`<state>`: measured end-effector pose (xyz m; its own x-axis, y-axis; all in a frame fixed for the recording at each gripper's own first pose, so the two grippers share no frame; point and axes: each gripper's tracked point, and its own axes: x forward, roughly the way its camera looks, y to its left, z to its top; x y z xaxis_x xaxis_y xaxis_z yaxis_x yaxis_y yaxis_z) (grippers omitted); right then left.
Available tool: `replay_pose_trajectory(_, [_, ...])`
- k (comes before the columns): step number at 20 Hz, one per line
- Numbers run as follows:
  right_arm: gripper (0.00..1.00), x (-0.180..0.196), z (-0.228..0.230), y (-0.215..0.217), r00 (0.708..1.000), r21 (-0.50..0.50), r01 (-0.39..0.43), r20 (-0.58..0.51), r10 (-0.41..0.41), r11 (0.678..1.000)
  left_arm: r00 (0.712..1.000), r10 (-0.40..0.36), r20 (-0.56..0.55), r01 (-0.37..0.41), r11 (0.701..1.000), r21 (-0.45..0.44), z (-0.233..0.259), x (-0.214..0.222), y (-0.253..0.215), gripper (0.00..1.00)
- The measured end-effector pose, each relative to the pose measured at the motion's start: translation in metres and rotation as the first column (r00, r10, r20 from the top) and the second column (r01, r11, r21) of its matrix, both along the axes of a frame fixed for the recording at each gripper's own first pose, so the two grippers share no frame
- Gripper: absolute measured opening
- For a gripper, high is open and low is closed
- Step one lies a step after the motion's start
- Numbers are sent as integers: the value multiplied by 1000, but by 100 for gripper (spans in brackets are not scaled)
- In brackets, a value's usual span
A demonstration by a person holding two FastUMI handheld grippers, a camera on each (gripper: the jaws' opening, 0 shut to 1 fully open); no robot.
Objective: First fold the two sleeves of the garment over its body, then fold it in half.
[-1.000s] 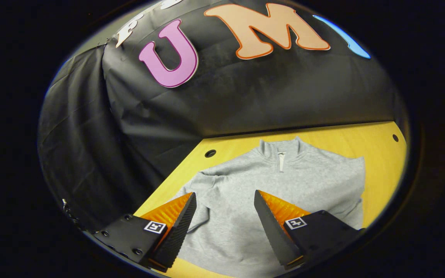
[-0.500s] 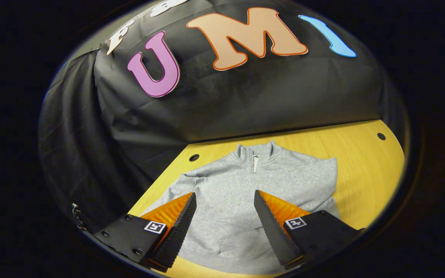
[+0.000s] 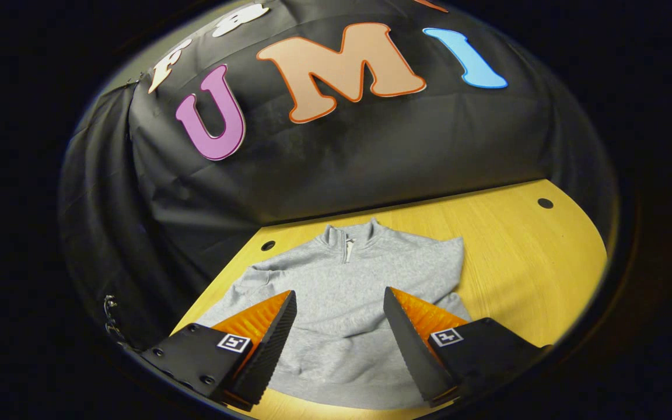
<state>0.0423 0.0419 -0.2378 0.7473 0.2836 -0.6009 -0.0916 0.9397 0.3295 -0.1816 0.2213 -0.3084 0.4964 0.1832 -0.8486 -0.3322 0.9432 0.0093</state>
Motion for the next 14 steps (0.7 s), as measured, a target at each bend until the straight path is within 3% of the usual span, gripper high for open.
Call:
replay_pose_trajectory(3, [96, -7, 5, -25, 1000, -19, 27, 9, -26, 999, 995, -21, 93, 18, 999, 32, 33, 41, 3, 5])
replay_pose_trajectory(7, [96, -19, 14, -61, 996, -28, 83, 19, -82, 996, 978, -89, 191, 83, 996, 40, 77, 98, -26, 4])
replay_pose_trajectory(14, [96, -51, 15, -112, 981, -36, 194, 32, -192, 980, 903, -283, 323, 268, 959, 92, 142, 186, -106, 4])
